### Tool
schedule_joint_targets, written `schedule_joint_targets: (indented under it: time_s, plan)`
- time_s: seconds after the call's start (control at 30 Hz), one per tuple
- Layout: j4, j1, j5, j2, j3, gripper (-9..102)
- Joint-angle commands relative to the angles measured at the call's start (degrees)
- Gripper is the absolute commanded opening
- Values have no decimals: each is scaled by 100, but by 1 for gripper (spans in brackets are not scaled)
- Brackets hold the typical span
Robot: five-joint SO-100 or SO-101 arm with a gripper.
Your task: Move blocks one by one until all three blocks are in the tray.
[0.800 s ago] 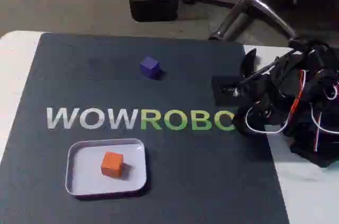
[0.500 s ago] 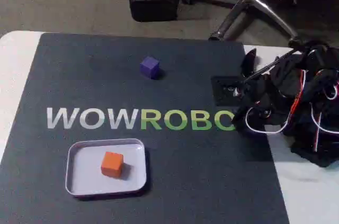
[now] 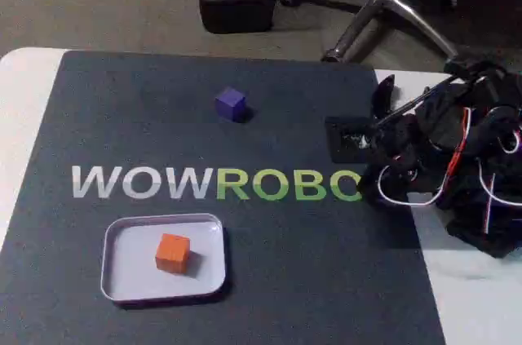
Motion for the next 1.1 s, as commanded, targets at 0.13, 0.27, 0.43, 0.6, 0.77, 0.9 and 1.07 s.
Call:
schedule_joint_targets:
  time_s: [0.13, 0.27, 0.43, 0.6, 0.77, 0.9, 1.07]
  plan:
    - [44, 18, 18, 9, -26, -7]
    - [44, 18, 18, 9, -26, -7]
    - [44, 26, 9, 9, -26, -7]
    - [26, 316, -668, 9, -26, -7]
    - [-70, 1292, -1230, 9, -26, -4]
    - [-114, 2136, -1696, 114, -26, -8]
    - [-105, 3217, -2153, 202, -26, -8]
